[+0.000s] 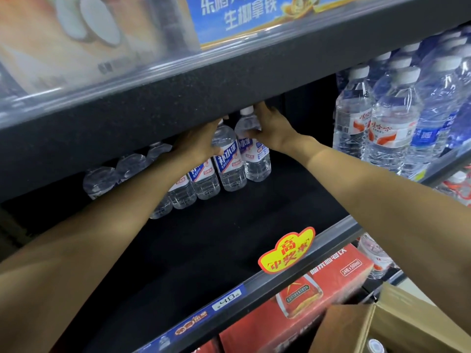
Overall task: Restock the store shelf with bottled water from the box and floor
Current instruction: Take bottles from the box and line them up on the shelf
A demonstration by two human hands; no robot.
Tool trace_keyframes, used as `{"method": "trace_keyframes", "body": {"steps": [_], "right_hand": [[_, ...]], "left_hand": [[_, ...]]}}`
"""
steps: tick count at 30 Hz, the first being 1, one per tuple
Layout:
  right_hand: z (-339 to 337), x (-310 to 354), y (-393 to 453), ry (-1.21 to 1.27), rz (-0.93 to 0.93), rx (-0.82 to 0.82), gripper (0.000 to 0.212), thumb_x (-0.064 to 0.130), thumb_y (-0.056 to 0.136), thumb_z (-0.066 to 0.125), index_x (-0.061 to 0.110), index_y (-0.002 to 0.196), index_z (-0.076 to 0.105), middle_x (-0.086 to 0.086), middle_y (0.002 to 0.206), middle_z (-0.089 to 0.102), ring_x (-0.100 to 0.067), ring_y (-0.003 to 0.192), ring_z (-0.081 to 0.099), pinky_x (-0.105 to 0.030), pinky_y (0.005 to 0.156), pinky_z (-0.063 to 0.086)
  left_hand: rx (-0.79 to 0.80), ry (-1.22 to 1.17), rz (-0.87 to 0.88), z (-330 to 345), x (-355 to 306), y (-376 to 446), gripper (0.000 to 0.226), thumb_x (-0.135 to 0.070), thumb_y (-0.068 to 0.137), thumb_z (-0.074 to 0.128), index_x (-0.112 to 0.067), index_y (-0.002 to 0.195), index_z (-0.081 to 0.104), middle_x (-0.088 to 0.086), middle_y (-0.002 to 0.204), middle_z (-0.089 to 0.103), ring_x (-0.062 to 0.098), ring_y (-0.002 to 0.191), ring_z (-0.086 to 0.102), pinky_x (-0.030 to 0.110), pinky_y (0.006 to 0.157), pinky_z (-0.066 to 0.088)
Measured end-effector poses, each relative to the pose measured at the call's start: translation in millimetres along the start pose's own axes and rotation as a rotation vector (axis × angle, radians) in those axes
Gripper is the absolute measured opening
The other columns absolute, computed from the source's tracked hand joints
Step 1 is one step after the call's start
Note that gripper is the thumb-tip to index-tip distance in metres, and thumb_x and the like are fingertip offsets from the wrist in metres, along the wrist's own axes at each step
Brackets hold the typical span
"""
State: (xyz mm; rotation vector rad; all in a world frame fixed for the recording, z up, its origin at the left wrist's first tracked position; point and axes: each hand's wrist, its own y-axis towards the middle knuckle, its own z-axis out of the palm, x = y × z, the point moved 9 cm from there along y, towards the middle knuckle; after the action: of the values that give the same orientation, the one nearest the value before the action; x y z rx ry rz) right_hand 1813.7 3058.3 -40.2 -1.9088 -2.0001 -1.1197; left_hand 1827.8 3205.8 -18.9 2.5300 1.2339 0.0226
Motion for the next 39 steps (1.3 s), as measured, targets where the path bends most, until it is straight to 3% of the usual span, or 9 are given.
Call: {"method": "trace_keyframes", "body": {"steps": [3, 7, 10, 14, 20, 27, 32, 36, 39], "right_hand": [[0, 0, -2, 0.052, -0.020, 0.106, 0.070, 0.012, 0.089, 0.062, 0.019, 0.146, 0.022, -0.014, 0.132, 0.054, -0.031, 0.119, 0.055, -0.041, 0.097, 0.047], [4, -1, -2, -0.033, -0.037, 0.165, 0.074, 0.001, 0.092, 0.053, 0.022, 0.152, 0.016, -0.018, 0.145, 0.040, -0.034, 0.129, 0.047, -0.032, 0.098, 0.040], [2, -3, 0, -0.151, -0.059, 0.167, 0.074, 0.002, 0.094, 0.048, 0.032, 0.152, 0.014, -0.018, 0.149, 0.037, -0.037, 0.135, 0.039, -0.037, 0.103, 0.040], [4, 1, -1, -0.202, -0.066, 0.191, 0.072, 0.007, 0.095, 0.049, 0.036, 0.151, 0.014, -0.019, 0.147, 0.040, -0.037, 0.129, 0.046, -0.045, 0.102, 0.045], [6, 6, -2, -0.235, -0.083, 0.095, 0.076, 0.009, 0.092, 0.058, 0.032, 0.151, 0.016, -0.020, 0.138, 0.051, -0.039, 0.123, 0.052, -0.041, 0.095, 0.047], [7, 6, -9, -0.239, -0.043, 0.114, 0.080, 0.015, 0.094, 0.057, 0.038, 0.152, 0.007, -0.020, 0.129, 0.057, -0.039, 0.114, 0.058, -0.041, 0.090, 0.051], [3, 9, -37, -0.240, -0.046, 0.165, 0.091, 0.010, 0.093, 0.056, 0.039, 0.152, -0.007, -0.016, 0.156, 0.027, -0.037, 0.126, 0.051, -0.043, 0.097, 0.048], [-7, 11, -66, -0.347, -0.064, 0.191, 0.081, 0.017, 0.095, 0.055, 0.029, 0.155, 0.002, -0.015, 0.150, 0.034, -0.037, 0.129, 0.046, -0.043, 0.100, 0.046], [-27, 15, -92, -0.466, -0.061, 0.177, 0.072, 0.022, 0.095, 0.056, 0.021, 0.153, 0.014, -0.016, 0.141, 0.042, -0.038, 0.126, 0.044, -0.045, 0.100, 0.044]], "left_hand": [[0.010, -0.018, 0.015, 1, 1, 2, 0.076, -0.015, 0.076, 0.080, -0.022, 0.141, 0.041, 0.007, 0.144, 0.044, 0.025, 0.126, 0.048, 0.026, 0.086, 0.036], [0.036, -0.009, 0.016, 3, 4, 6, 0.074, -0.016, 0.074, 0.081, -0.020, 0.138, 0.044, 0.009, 0.141, 0.046, 0.025, 0.123, 0.049, 0.025, 0.086, 0.033], [0.044, -0.020, -0.009, 3, 9, 9, 0.074, -0.017, 0.072, 0.082, -0.020, 0.137, 0.046, 0.009, 0.140, 0.048, 0.025, 0.123, 0.050, 0.026, 0.087, 0.033], [0.057, -0.018, -0.039, 6, 15, 9, 0.075, -0.022, 0.074, 0.081, -0.023, 0.140, 0.044, 0.008, 0.142, 0.046, 0.025, 0.123, 0.050, 0.027, 0.087, 0.035], [0.055, -0.002, -0.008, 6, 12, 9, 0.071, -0.016, 0.073, 0.081, -0.022, 0.135, 0.047, 0.007, 0.138, 0.049, 0.022, 0.116, 0.051, 0.026, 0.082, 0.035], [0.052, 0.023, 0.008, 4, 7, 7, 0.065, -0.013, 0.074, 0.080, -0.020, 0.129, 0.048, 0.008, 0.134, 0.050, 0.018, 0.107, 0.050, 0.028, 0.080, 0.037], [0.017, 0.182, 0.051, -2, -9, -7, 0.061, -0.007, 0.079, 0.074, -0.017, 0.132, 0.046, 0.014, 0.143, 0.043, 0.035, 0.123, 0.047, 0.040, 0.093, 0.046], [-0.013, 0.304, 0.125, -9, -27, -25, 0.059, -0.007, 0.082, 0.067, -0.016, 0.136, 0.044, 0.009, 0.147, 0.033, 0.035, 0.132, 0.036, 0.043, 0.105, 0.039], [-0.038, 0.303, 0.187, -14, -51, -42, 0.057, -0.007, 0.082, 0.064, -0.015, 0.136, 0.045, 0.006, 0.140, 0.039, 0.029, 0.130, 0.037, 0.040, 0.102, 0.040]]}}
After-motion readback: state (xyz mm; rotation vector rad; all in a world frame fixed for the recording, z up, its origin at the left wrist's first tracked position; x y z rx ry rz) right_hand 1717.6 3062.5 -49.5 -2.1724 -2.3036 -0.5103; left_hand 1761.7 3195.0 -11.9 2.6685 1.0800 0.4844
